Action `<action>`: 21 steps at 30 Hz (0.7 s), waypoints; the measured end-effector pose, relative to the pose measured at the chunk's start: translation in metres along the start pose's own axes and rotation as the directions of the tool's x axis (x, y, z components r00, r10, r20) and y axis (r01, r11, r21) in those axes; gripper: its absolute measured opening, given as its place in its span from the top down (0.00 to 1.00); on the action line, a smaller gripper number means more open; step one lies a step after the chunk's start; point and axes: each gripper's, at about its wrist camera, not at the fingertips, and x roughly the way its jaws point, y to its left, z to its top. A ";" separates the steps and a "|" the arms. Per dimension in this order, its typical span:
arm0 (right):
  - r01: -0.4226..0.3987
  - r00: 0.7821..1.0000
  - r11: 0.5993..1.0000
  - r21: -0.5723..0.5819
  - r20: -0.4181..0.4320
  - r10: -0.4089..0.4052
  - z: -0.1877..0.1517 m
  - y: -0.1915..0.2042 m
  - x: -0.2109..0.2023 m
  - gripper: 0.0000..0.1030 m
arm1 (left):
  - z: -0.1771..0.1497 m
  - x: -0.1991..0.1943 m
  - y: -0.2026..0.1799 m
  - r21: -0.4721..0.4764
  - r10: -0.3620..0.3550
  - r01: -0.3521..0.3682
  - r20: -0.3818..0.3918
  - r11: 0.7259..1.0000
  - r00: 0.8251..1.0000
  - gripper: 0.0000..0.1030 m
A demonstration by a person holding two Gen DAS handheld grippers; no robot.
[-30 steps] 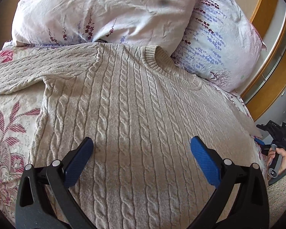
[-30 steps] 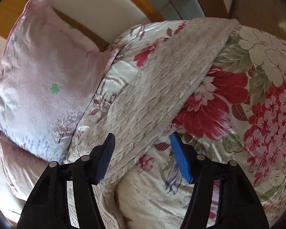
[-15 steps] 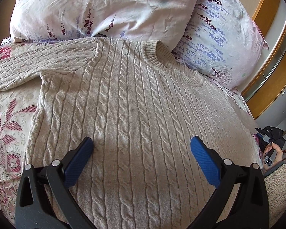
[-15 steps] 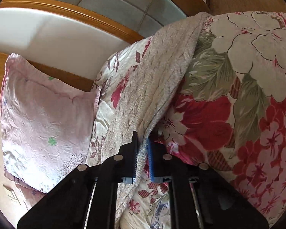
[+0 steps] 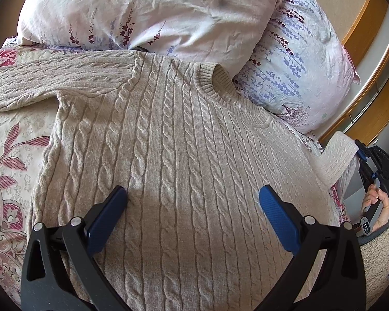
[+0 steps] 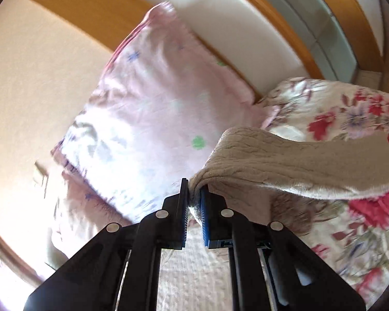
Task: Fold small clothes
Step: 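Grasp the sweater sleeve cuff with the right gripper and lift it, then carry the sleeve across the sweater body with the right gripper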
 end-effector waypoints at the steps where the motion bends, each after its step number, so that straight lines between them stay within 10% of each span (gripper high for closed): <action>1: -0.029 0.999 0.999 -0.020 -0.043 0.028 -0.010 0.010 0.011 0.91 | 0.000 0.000 0.000 -0.001 -0.001 0.001 0.000 1.000 1.000 0.02; 11: 0.016 0.864 0.989 -0.144 -0.496 -0.086 -0.148 0.038 0.106 0.89 | -0.001 -0.002 0.001 -0.013 -0.012 0.012 0.006 1.000 1.000 0.02; 14: 0.009 0.840 0.990 -0.142 -0.536 -0.084 -0.155 0.038 0.095 0.69 | -0.001 -0.003 0.001 -0.018 -0.016 0.016 0.008 1.000 1.000 0.02; 17: -0.025 0.864 0.990 -0.136 -0.502 -0.047 -0.139 0.044 0.064 0.42 | -0.001 -0.004 0.000 -0.019 -0.016 0.017 0.008 1.000 1.000 0.02; 21: 0.088 0.946 0.992 -0.089 -0.303 -0.112 -0.096 0.027 0.020 0.43 | -0.001 -0.004 0.000 -0.020 -0.017 0.017 0.009 1.000 1.000 0.02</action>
